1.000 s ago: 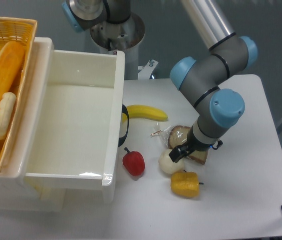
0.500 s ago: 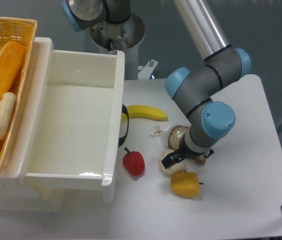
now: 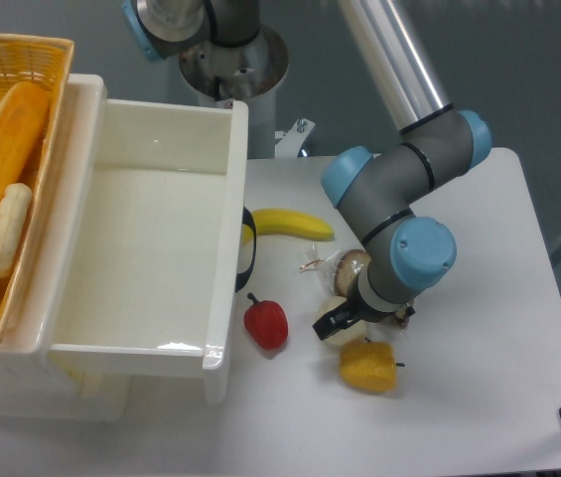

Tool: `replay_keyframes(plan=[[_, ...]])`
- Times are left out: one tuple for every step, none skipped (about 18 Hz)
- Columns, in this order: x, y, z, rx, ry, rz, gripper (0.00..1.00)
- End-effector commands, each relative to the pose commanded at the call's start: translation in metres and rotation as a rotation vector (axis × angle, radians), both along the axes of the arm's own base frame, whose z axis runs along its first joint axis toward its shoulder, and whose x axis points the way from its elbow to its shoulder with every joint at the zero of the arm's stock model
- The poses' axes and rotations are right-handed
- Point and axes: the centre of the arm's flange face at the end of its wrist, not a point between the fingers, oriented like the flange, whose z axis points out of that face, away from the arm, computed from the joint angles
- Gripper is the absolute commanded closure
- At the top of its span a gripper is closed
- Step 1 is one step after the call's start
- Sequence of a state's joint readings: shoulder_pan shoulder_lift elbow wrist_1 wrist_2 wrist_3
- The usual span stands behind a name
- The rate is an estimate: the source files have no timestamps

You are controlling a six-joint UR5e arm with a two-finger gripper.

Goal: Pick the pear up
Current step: 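Lower the gripper onto the pale round pear beside the bread, then close the gripper around the pale pear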

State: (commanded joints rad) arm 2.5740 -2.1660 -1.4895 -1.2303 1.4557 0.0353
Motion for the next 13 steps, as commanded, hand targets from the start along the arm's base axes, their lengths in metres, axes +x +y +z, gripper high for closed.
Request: replay_keyframes(plan=[[0.000, 0.000, 0.000, 0.000, -0.001, 0.008, 0.19], [0.000, 0.000, 0.000, -0.003, -0.001, 0.018, 0.22], [0.000, 0.000, 0.000, -0.003, -0.001, 0.023, 0.26], [0.000, 0.000, -0.001, -0.005, -0.002, 0.026, 0.29], [0.001, 0.000, 0.000, -0.004, -0.003, 0.028, 0.34], [0.001, 0.000, 0.002, -0.002, 0.001, 0.028, 0.39], [0.001, 0.000, 0.003, 0.001, 0.001, 0.028, 0.47], [0.000, -0.001, 0.004, 0.002, 0.003, 0.028, 0.56], [-0.001, -0.002, 0.007, 0.004, 0.006, 0.029, 0.64], [-0.002, -0.002, 0.008, 0.007, 0.009, 0.025, 0.70], [-0.002, -0.002, 0.010, 0.011, 0.013, 0.019, 0.73], [-0.002, -0.003, 0.014, 0.012, 0.018, 0.020, 0.73], [-0.004, -0.002, 0.017, 0.015, 0.023, 0.020, 0.73]])
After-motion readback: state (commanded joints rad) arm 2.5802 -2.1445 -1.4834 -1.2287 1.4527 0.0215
